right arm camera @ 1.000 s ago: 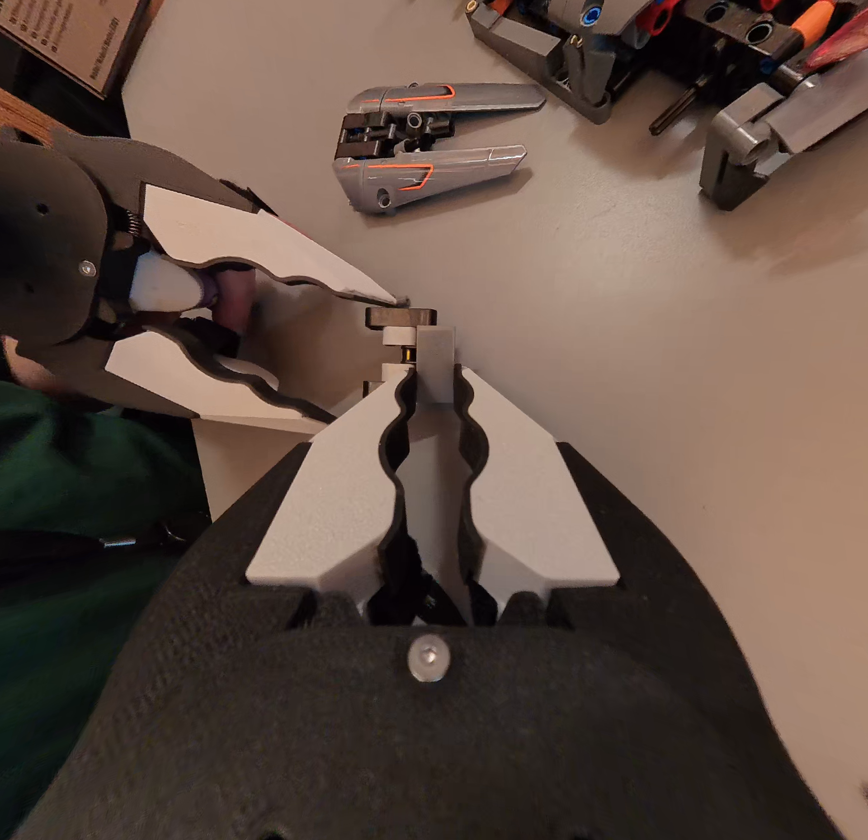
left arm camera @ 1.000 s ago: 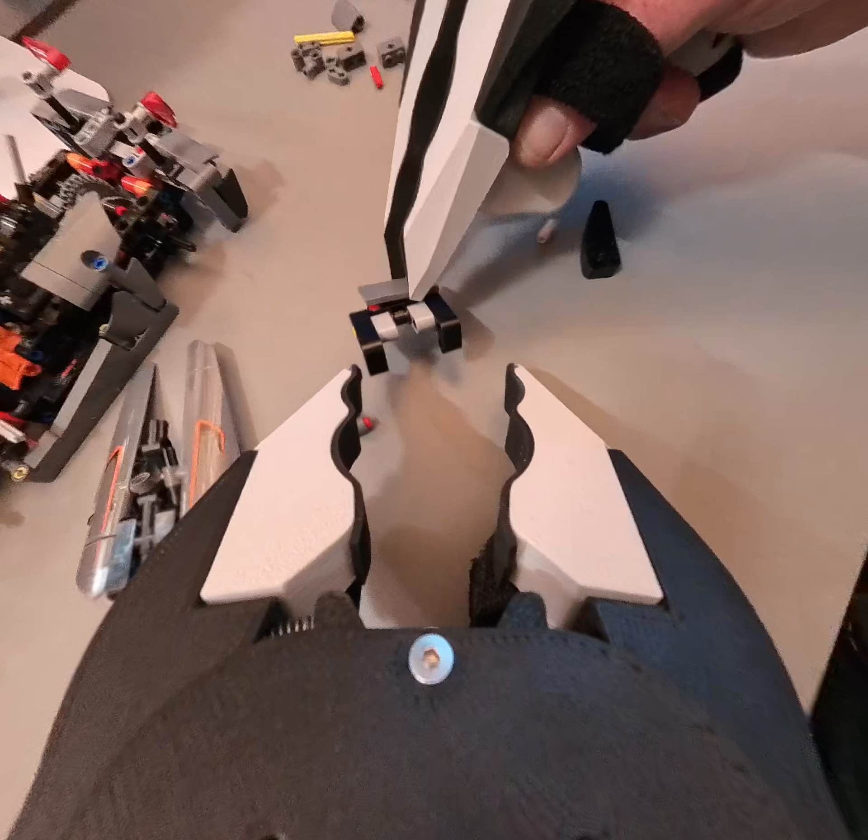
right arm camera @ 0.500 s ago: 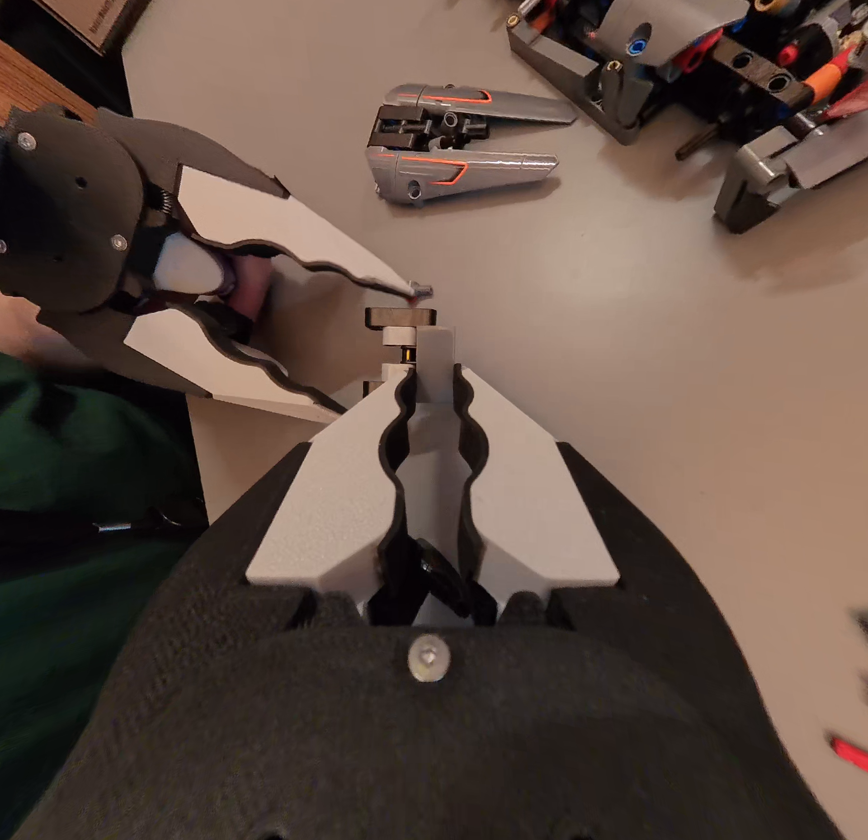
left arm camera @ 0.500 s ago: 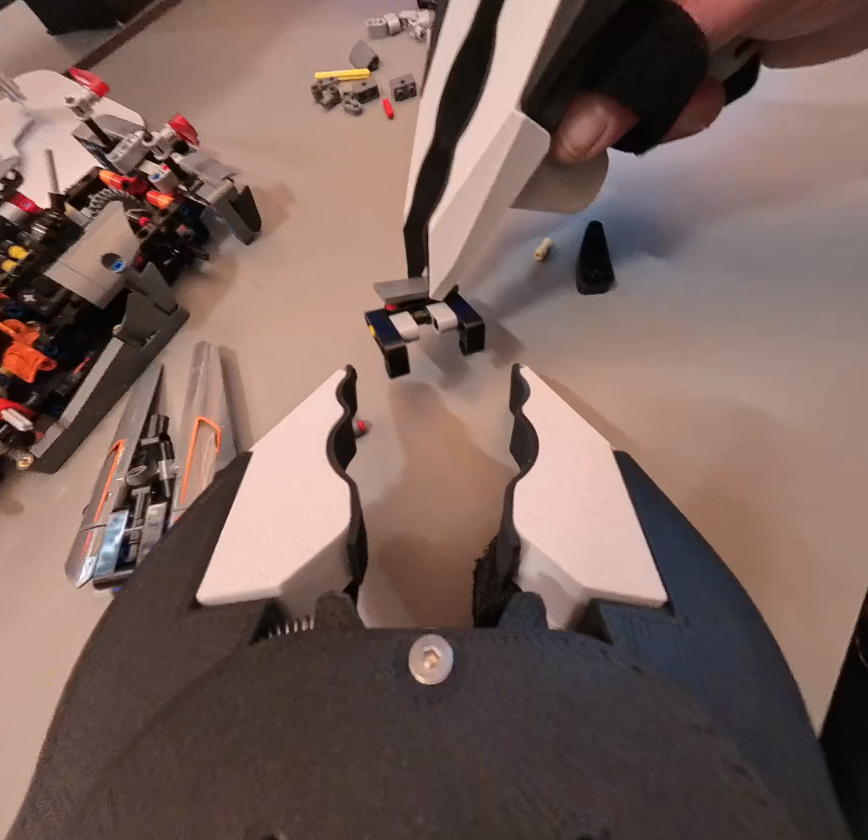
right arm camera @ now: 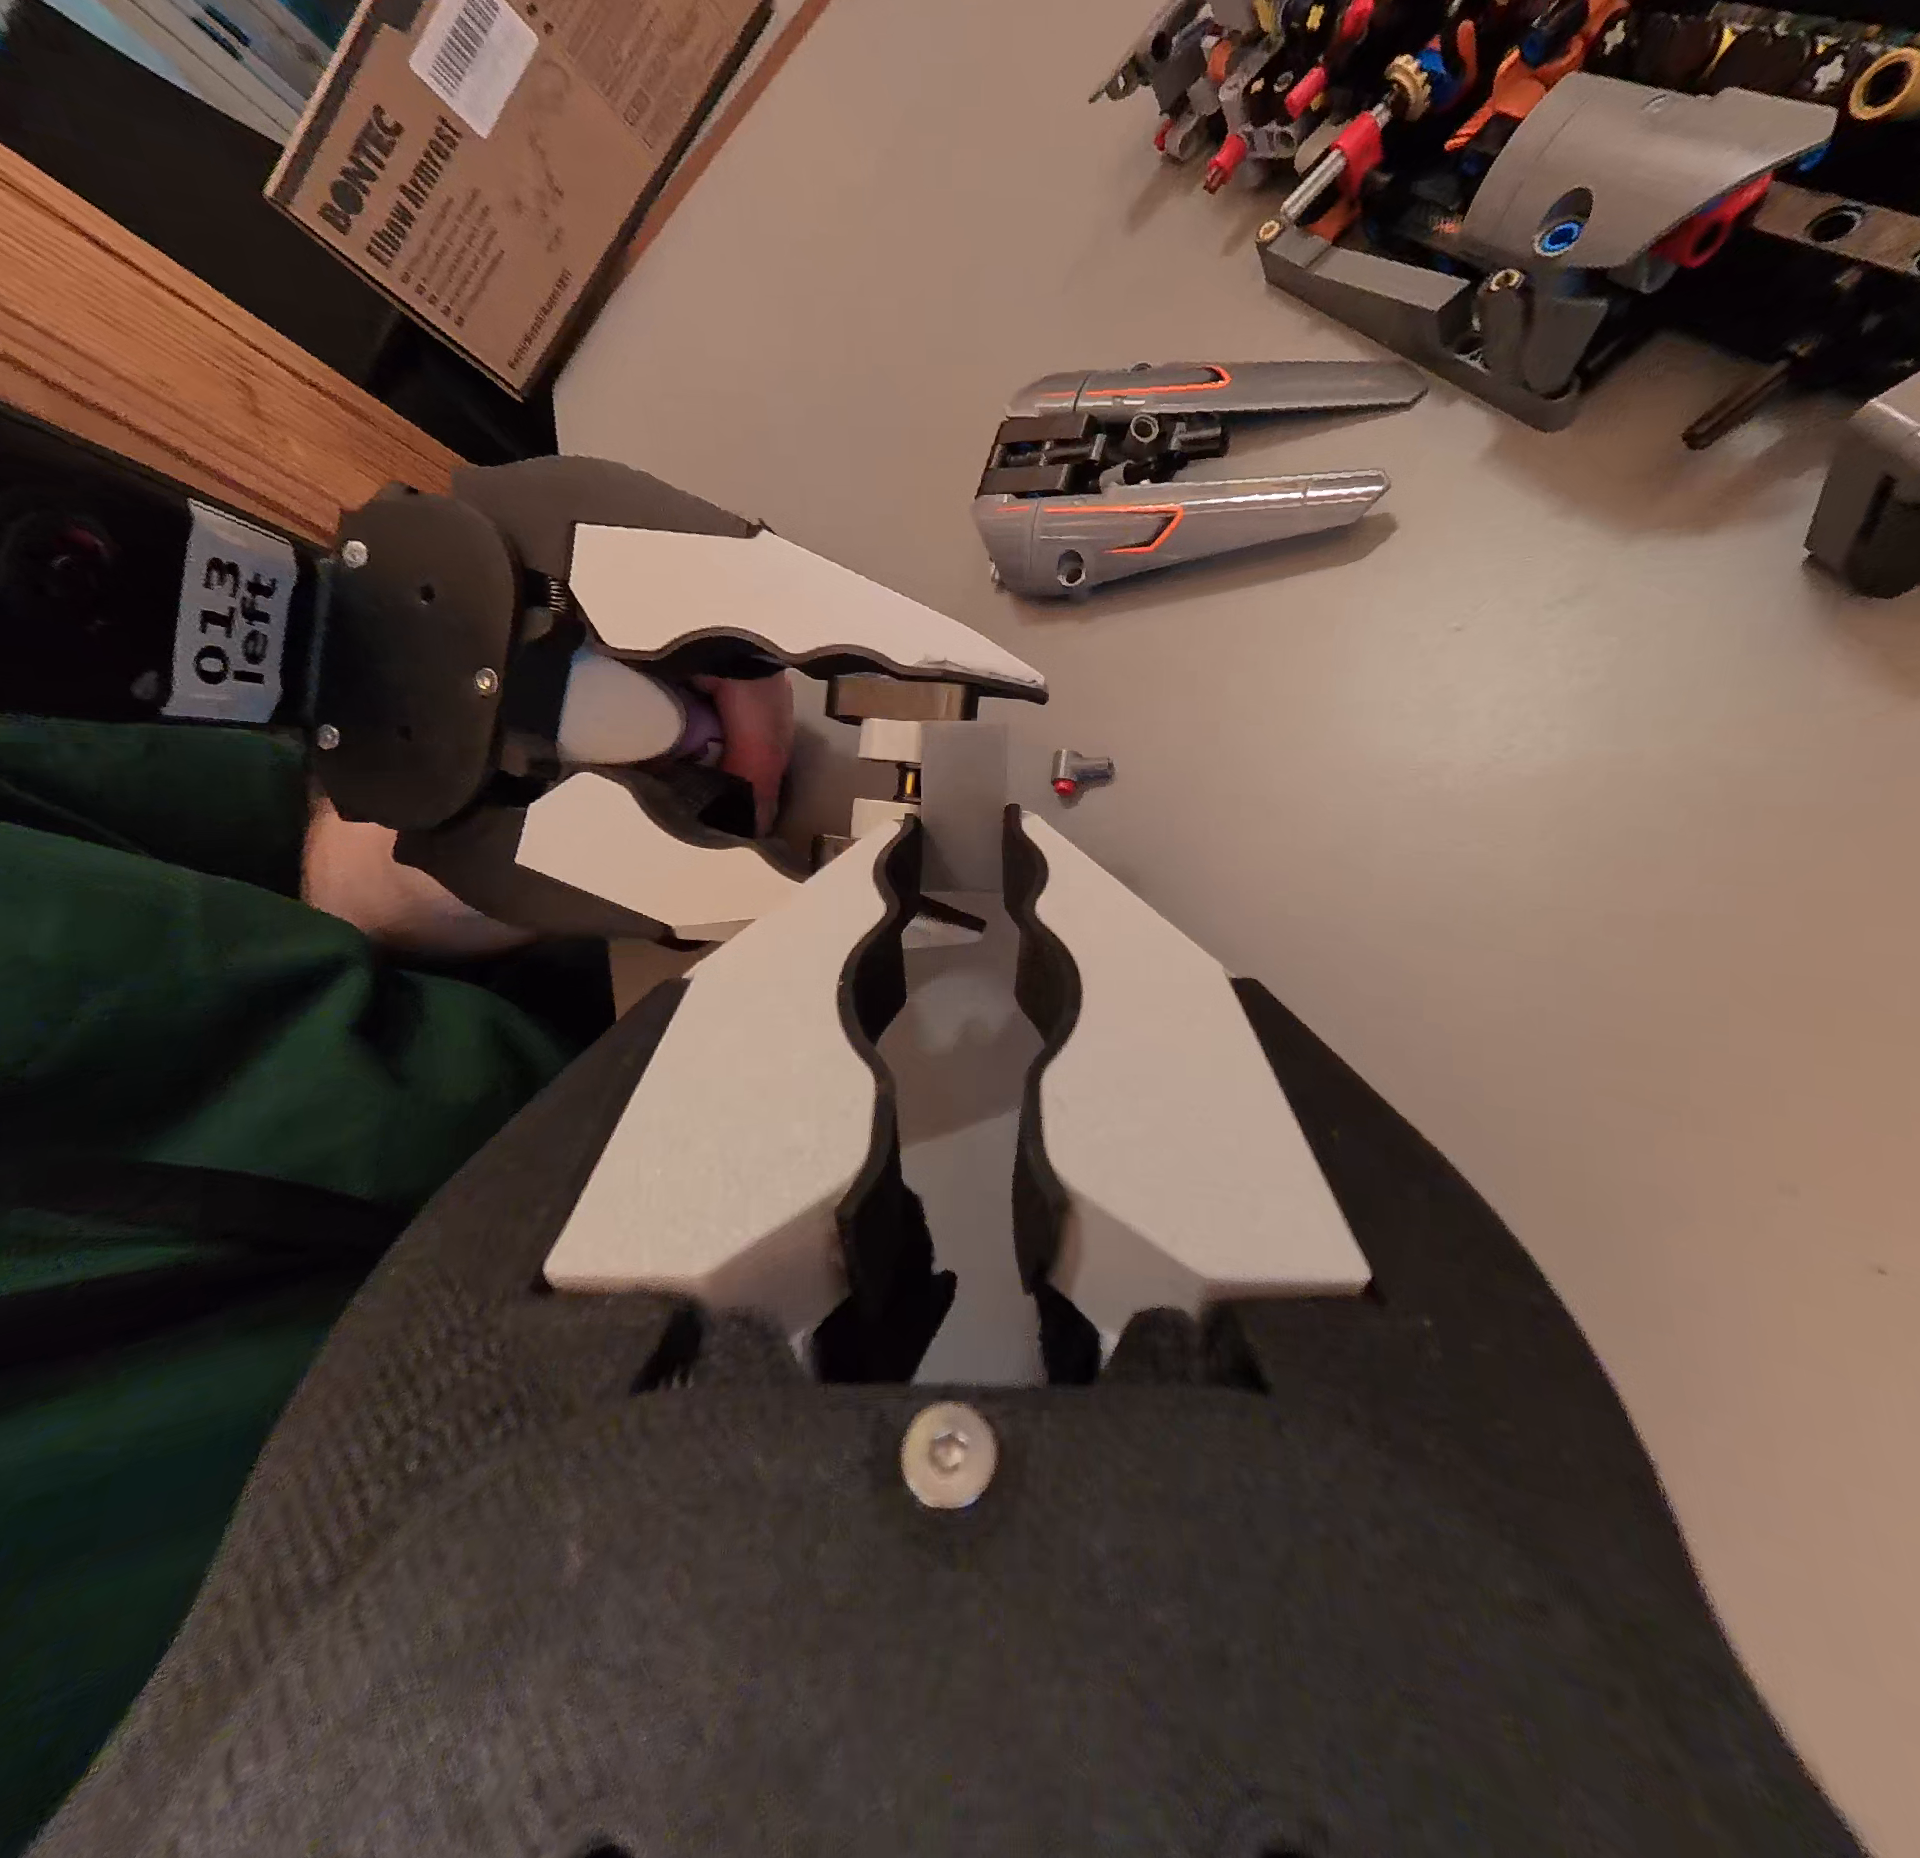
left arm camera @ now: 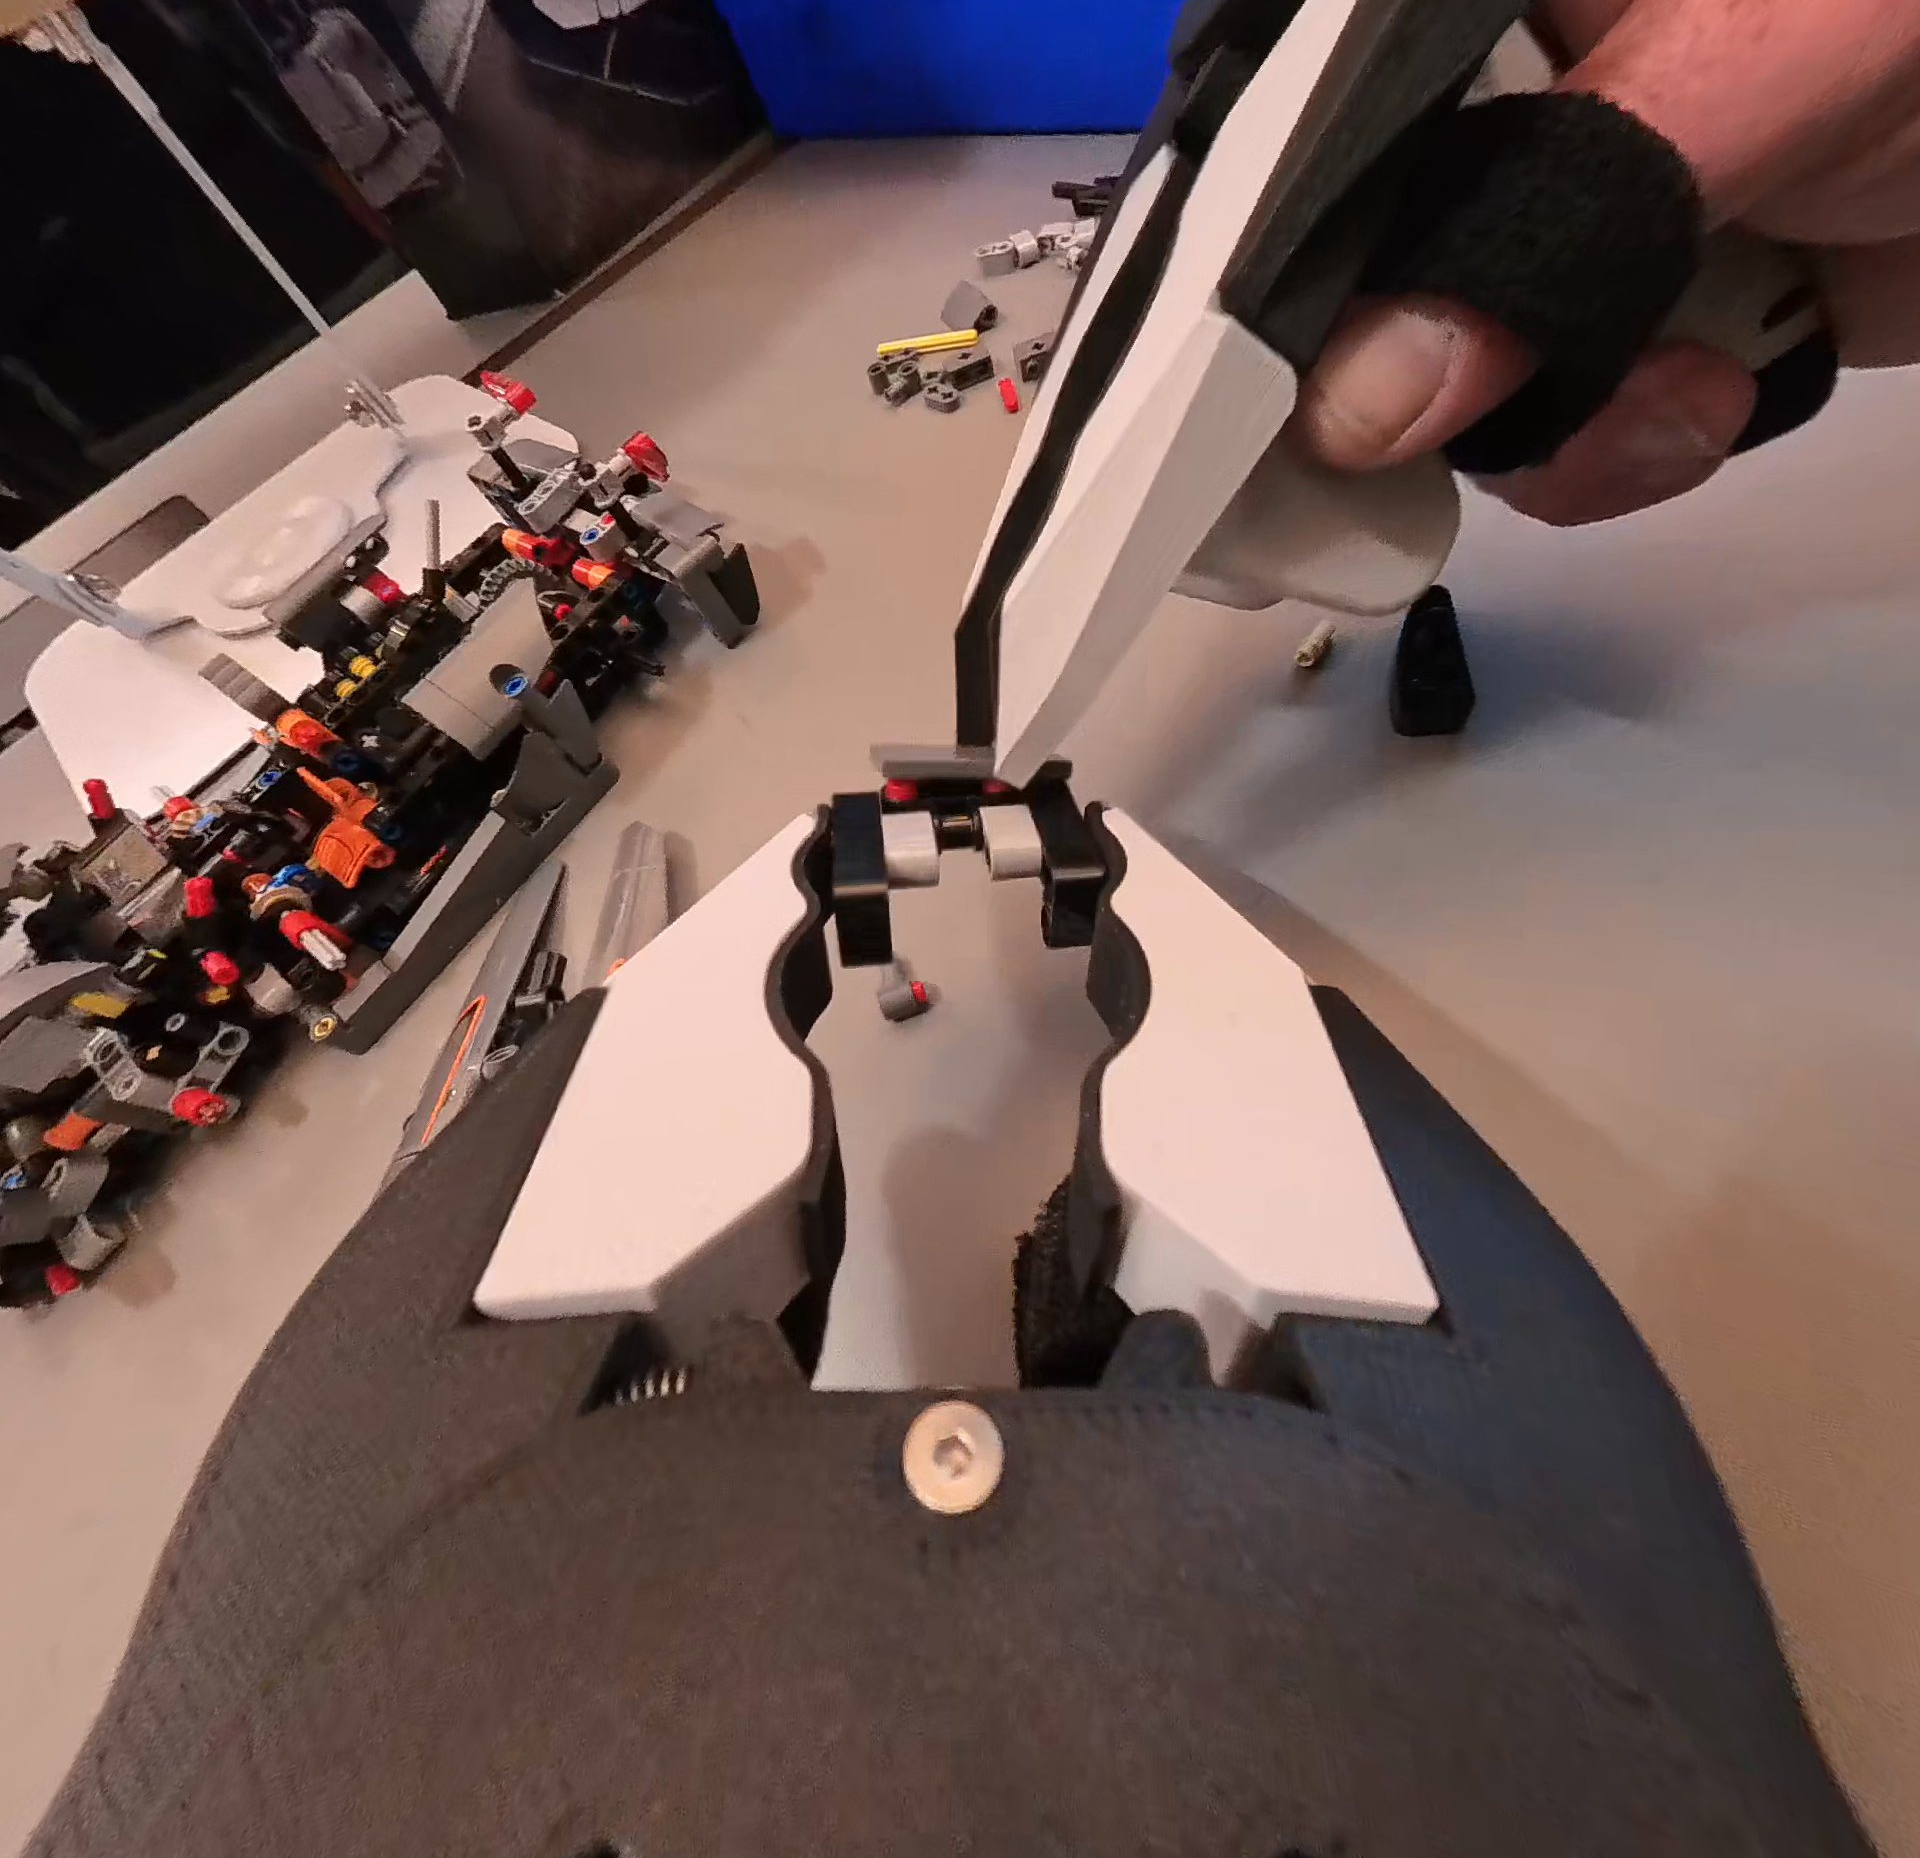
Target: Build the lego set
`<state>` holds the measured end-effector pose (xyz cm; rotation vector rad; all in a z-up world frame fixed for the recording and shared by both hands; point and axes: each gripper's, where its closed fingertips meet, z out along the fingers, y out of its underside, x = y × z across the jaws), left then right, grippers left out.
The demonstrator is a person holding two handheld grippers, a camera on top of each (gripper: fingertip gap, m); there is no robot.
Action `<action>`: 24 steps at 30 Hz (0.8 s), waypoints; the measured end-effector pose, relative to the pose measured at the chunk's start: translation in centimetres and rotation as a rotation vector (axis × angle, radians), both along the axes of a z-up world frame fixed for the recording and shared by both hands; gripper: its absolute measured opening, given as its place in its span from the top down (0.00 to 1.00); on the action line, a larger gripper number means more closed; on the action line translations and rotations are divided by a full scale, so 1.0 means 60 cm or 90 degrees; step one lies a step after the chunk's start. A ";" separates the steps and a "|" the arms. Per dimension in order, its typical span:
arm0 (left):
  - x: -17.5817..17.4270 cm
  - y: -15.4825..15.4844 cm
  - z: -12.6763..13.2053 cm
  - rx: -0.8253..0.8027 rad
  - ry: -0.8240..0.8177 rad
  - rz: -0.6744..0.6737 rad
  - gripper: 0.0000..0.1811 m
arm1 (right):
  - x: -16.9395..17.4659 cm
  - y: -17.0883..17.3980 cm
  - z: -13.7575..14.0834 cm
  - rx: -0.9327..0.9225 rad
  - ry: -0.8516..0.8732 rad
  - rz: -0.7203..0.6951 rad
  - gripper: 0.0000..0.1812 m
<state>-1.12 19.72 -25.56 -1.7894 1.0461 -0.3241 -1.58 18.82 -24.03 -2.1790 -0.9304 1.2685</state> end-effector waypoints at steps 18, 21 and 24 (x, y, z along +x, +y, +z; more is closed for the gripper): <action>0.000 0.007 0.009 0.034 -0.003 0.001 0.75 | 0.015 0.018 0.030 0.027 0.016 -0.015 0.93; 0.001 0.006 0.014 0.046 -0.010 -0.002 0.75 | 0.016 0.016 0.036 0.034 0.017 -0.014 0.93; 0.003 0.005 0.017 0.062 -0.007 -0.004 0.75 | 0.017 0.014 0.041 0.029 0.030 -0.015 0.93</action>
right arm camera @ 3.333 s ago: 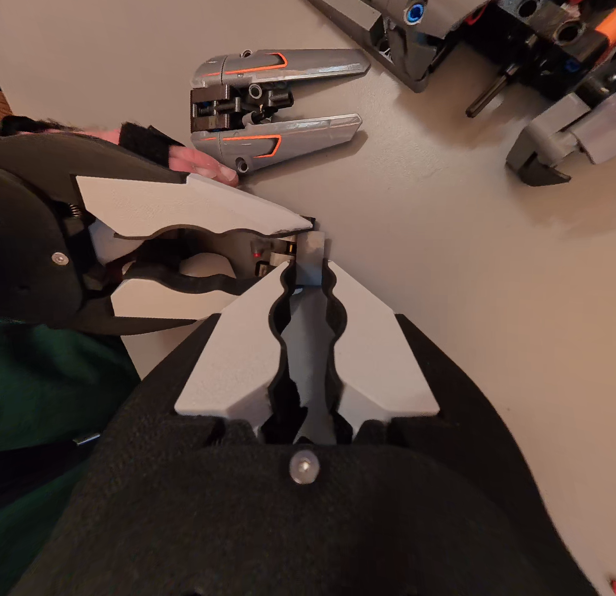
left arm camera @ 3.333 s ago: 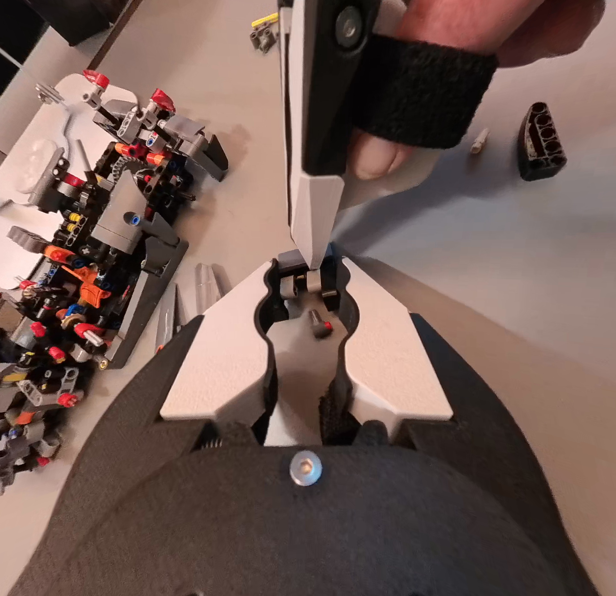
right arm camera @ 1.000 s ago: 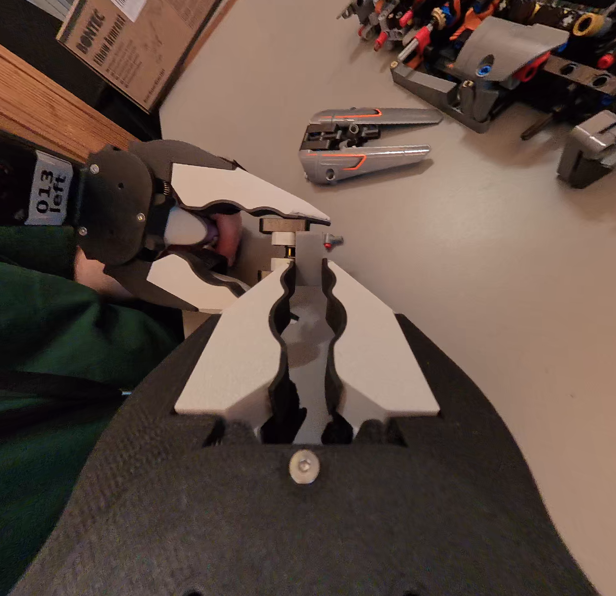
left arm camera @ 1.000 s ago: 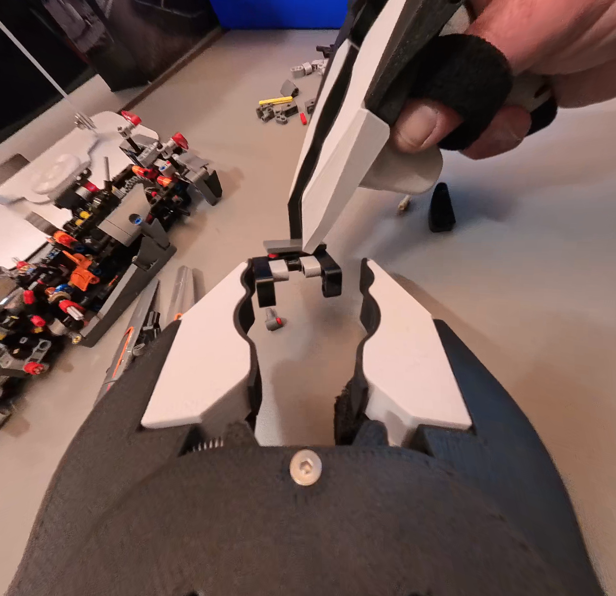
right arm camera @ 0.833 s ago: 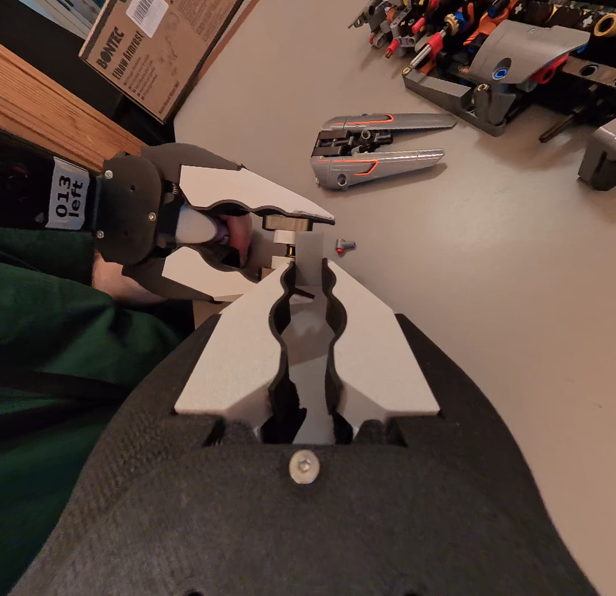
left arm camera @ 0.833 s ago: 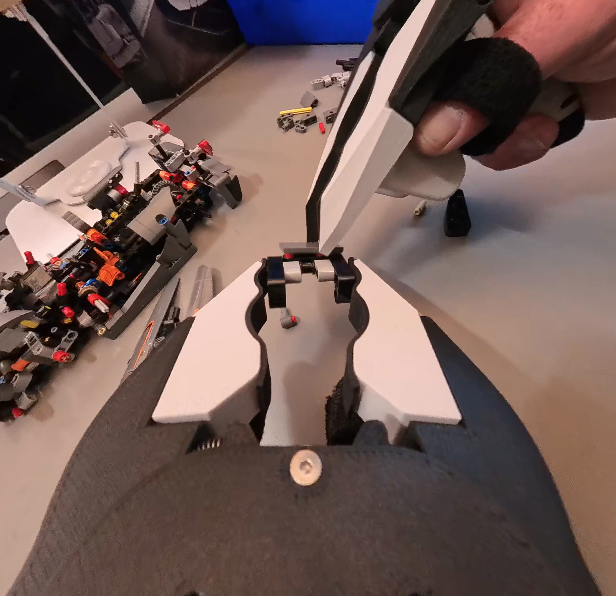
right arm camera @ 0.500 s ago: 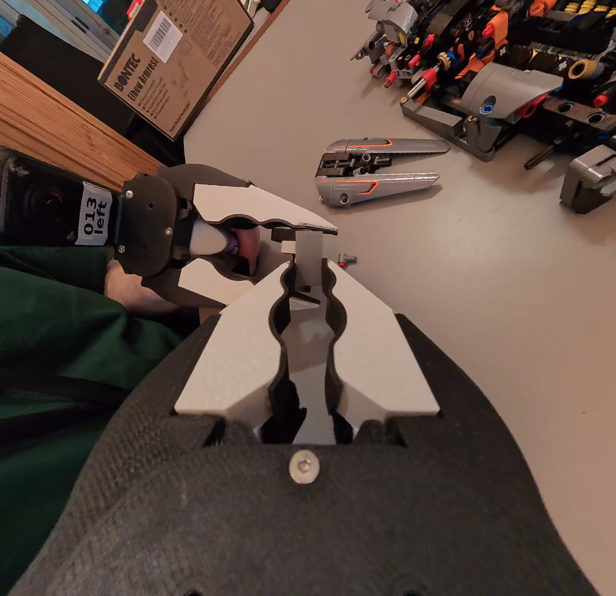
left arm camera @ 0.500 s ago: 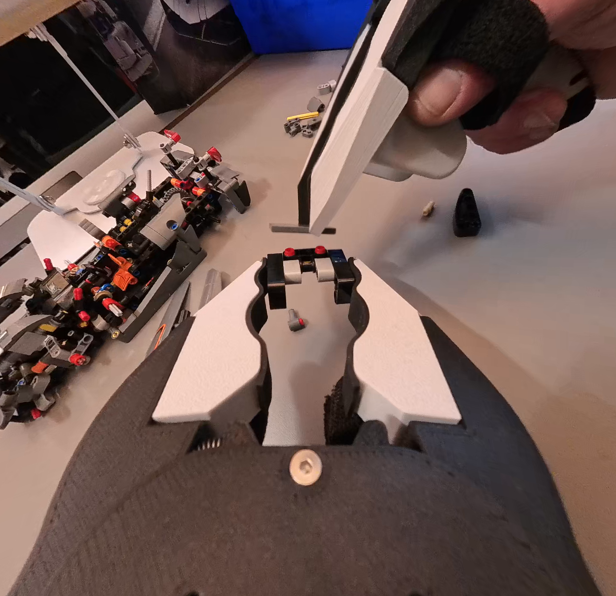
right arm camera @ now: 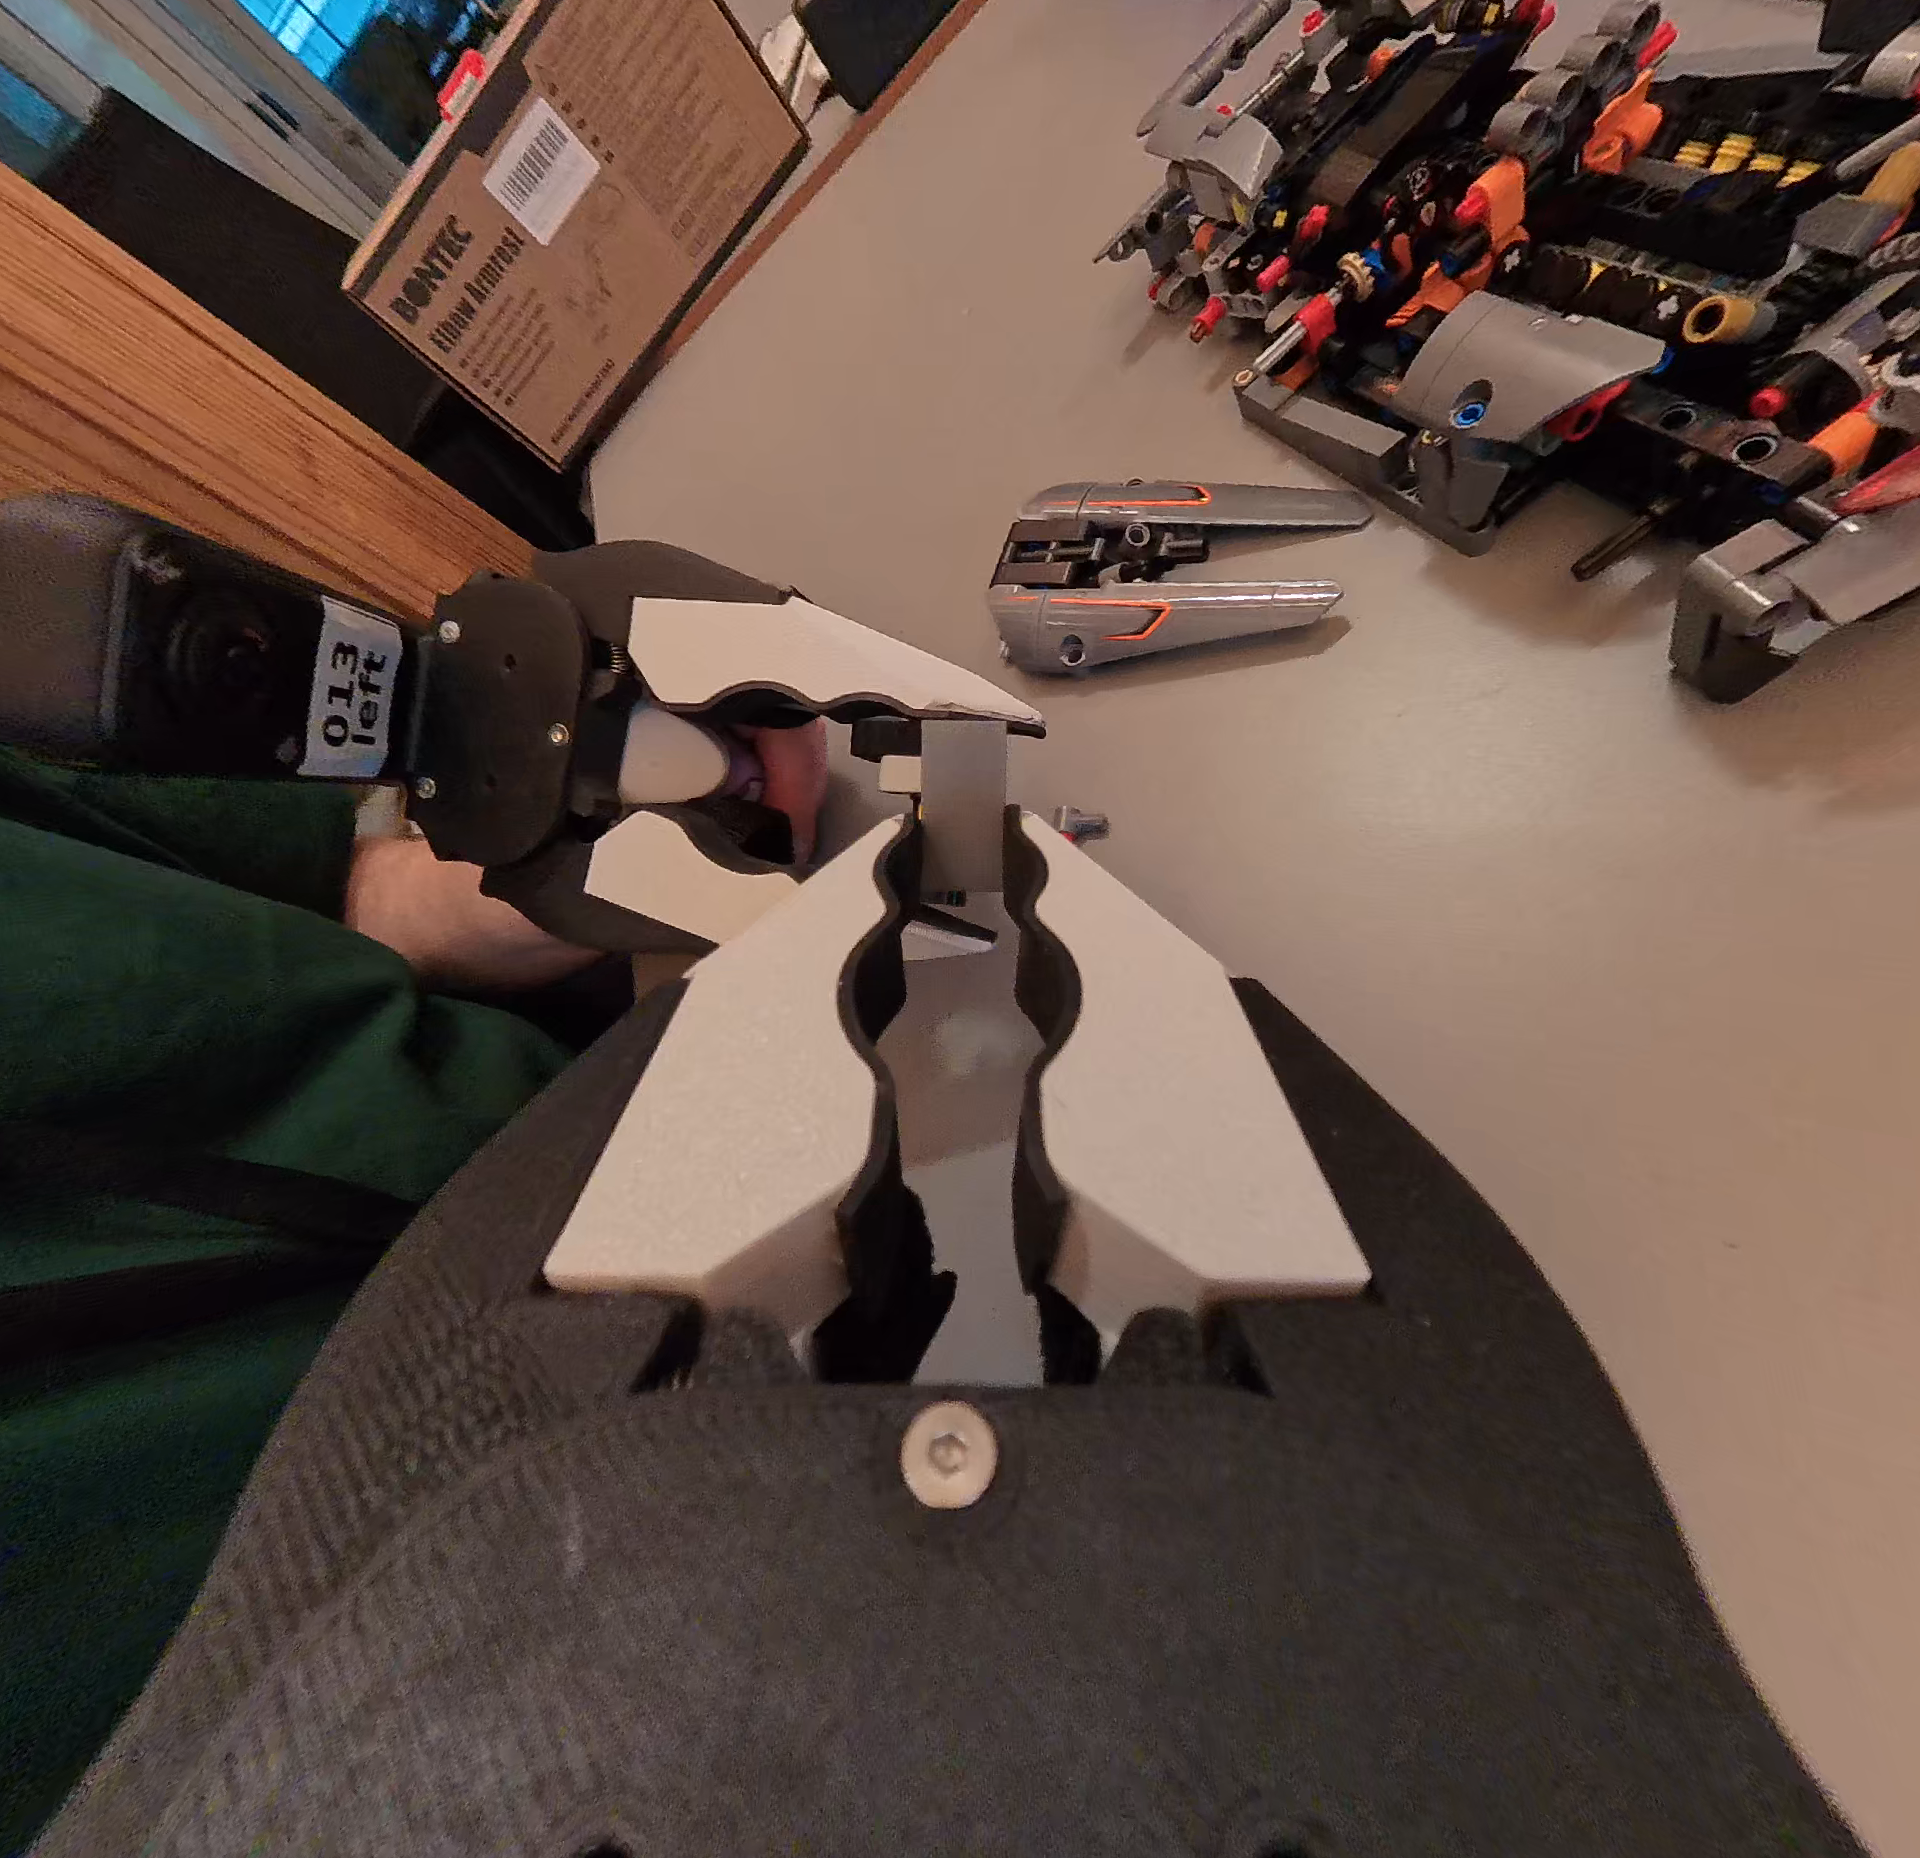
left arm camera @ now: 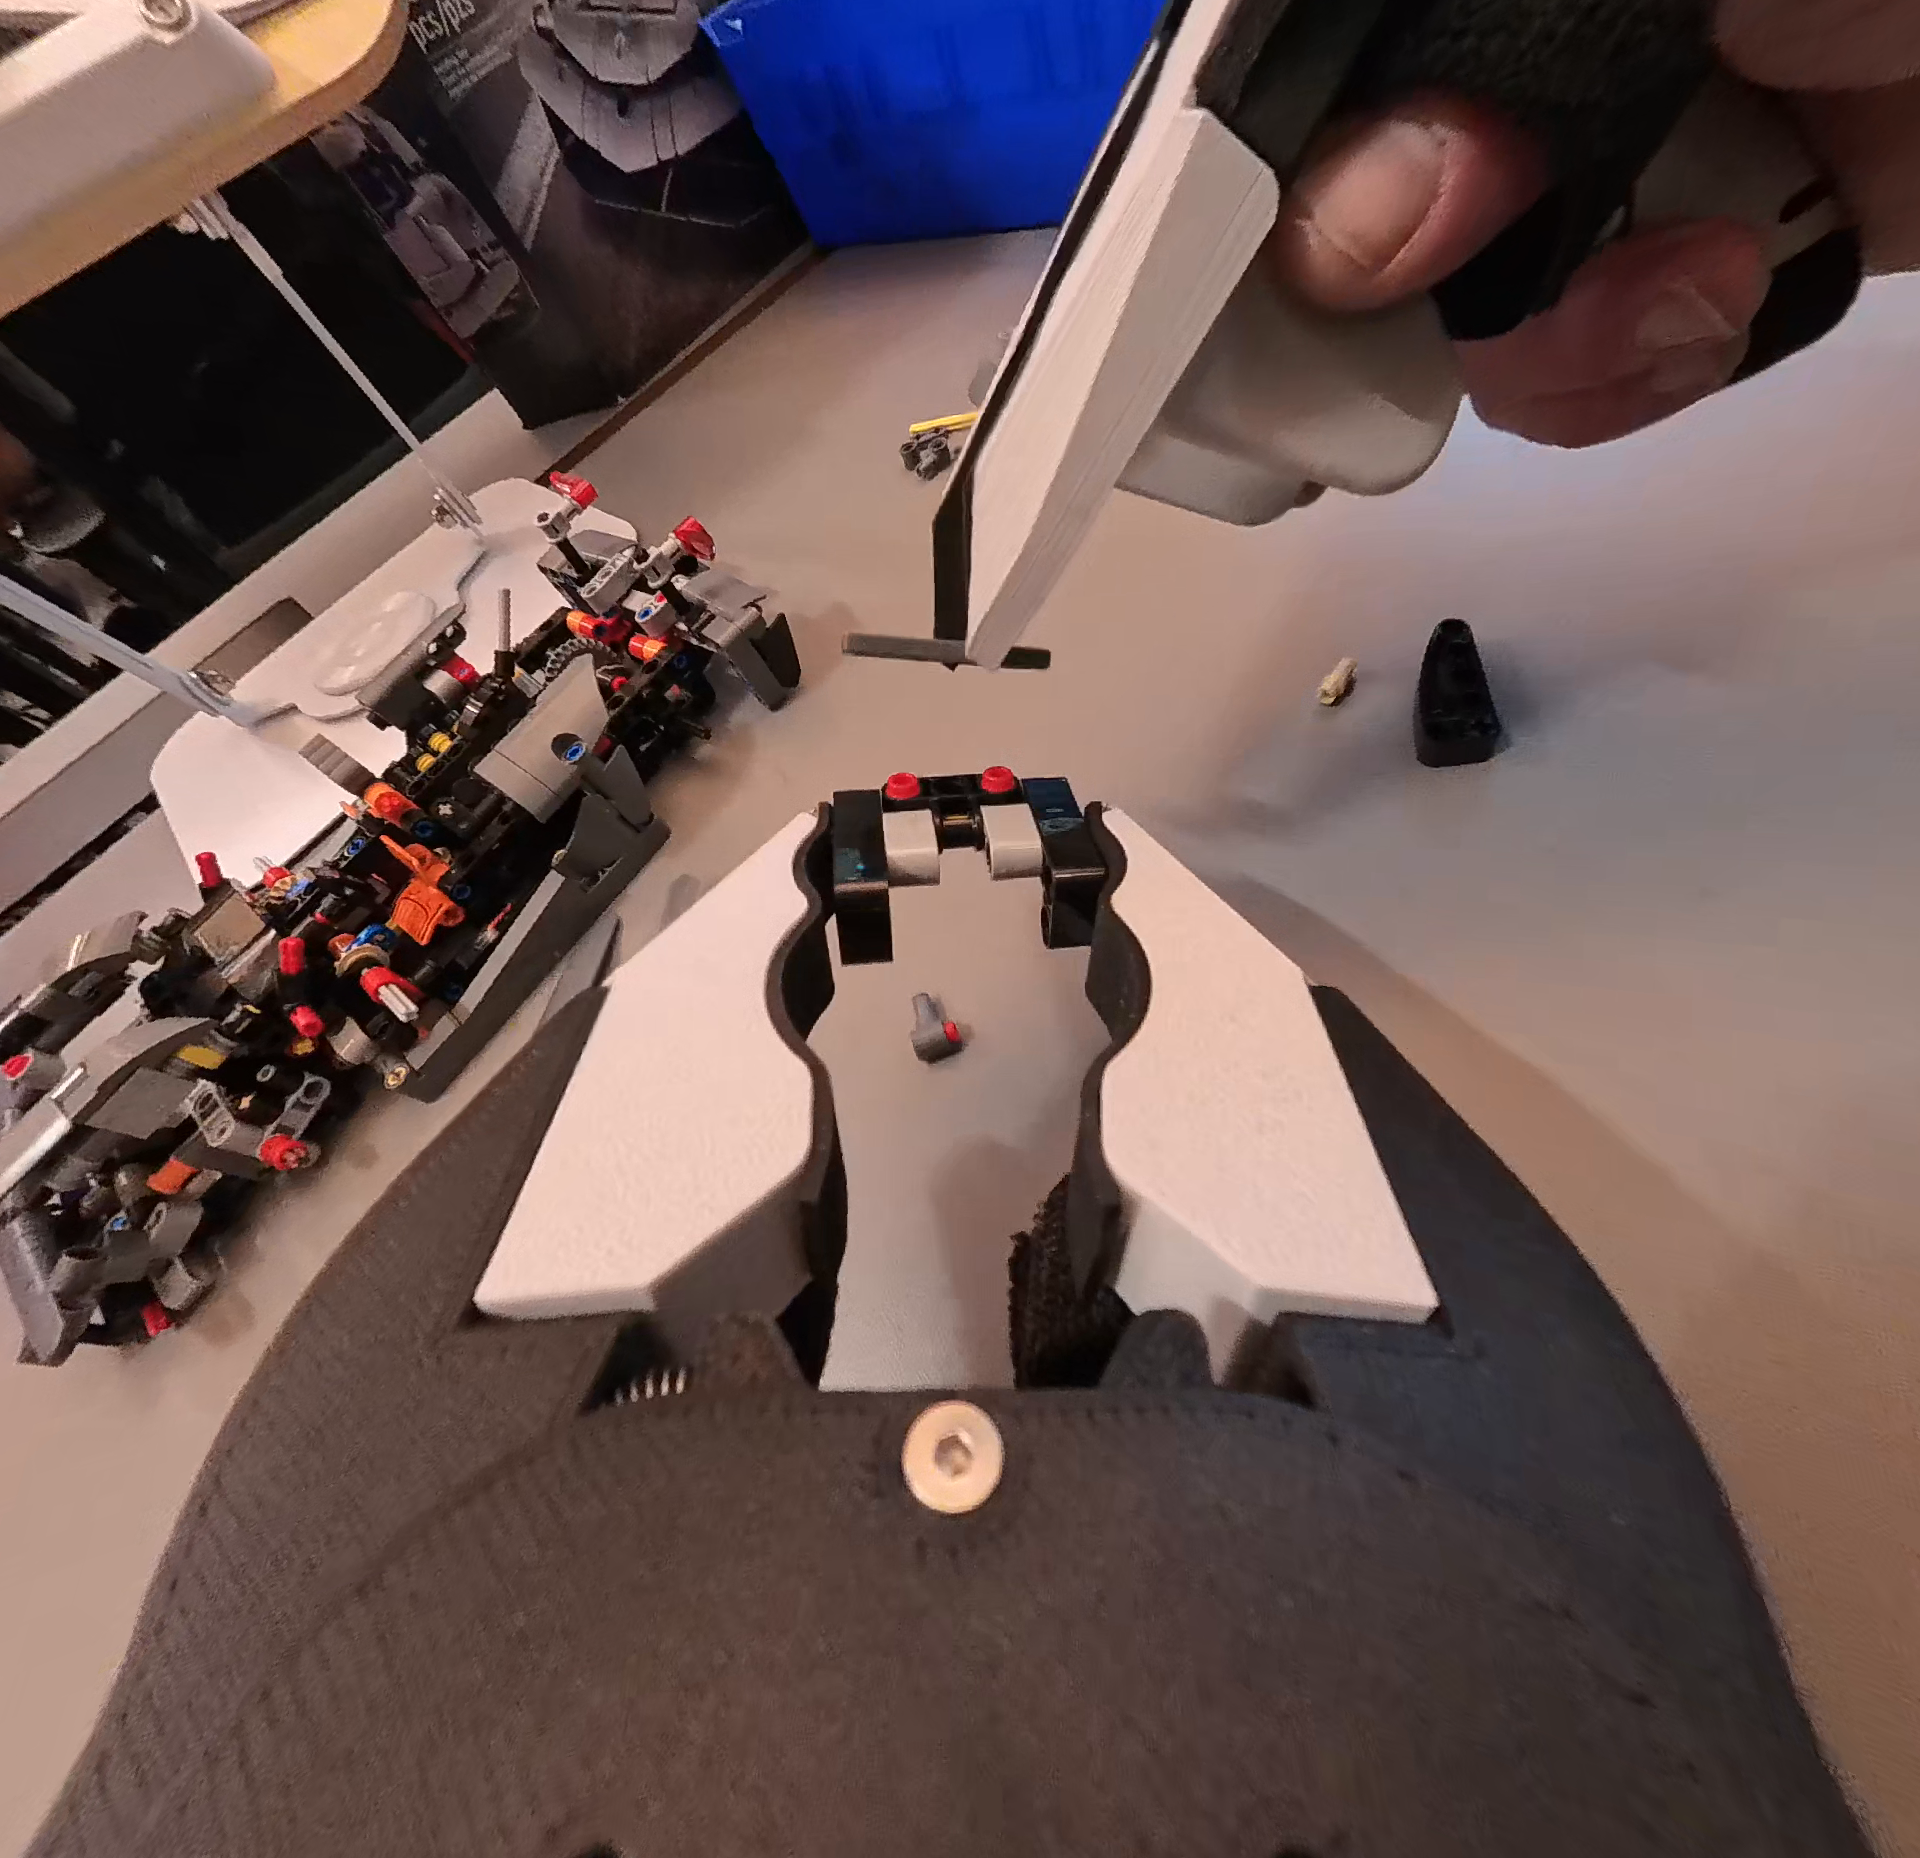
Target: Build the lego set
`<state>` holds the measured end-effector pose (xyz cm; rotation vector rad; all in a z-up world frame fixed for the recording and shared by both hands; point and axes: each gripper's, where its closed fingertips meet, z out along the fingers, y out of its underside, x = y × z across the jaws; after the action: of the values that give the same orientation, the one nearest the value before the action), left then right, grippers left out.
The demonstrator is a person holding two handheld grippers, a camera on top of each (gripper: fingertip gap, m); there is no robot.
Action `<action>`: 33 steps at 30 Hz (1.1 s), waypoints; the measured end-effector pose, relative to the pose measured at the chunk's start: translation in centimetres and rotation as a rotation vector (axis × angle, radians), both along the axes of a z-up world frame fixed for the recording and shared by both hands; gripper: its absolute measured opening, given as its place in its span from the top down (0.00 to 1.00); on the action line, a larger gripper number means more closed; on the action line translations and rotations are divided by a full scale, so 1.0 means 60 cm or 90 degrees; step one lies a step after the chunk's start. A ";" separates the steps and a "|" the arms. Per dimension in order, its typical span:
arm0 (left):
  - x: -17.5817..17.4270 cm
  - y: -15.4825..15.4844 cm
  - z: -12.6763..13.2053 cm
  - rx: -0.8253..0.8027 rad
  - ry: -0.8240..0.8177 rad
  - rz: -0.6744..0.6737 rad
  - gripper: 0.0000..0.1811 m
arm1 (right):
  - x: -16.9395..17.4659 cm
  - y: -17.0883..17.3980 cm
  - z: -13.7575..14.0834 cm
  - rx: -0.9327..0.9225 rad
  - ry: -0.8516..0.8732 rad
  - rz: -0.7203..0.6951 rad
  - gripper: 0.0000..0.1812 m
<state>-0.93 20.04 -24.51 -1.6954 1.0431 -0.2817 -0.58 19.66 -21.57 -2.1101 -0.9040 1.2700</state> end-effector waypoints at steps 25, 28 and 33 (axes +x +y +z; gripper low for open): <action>0.009 -0.011 0.021 0.112 0.041 -0.015 0.76 | -0.021 -0.037 -0.003 0.032 -0.055 0.022 0.93; 0.012 -0.013 0.024 0.110 0.033 -0.022 0.76 | -0.016 -0.033 0.004 0.017 -0.021 0.008 0.93; 0.016 -0.015 0.020 0.107 0.035 -0.028 0.76 | -0.011 -0.031 -0.007 -0.034 0.012 0.008 0.93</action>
<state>0.01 19.14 -23.30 -1.5380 1.1149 -0.1721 -1.23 17.78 -22.01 -2.1328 -0.8868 1.3318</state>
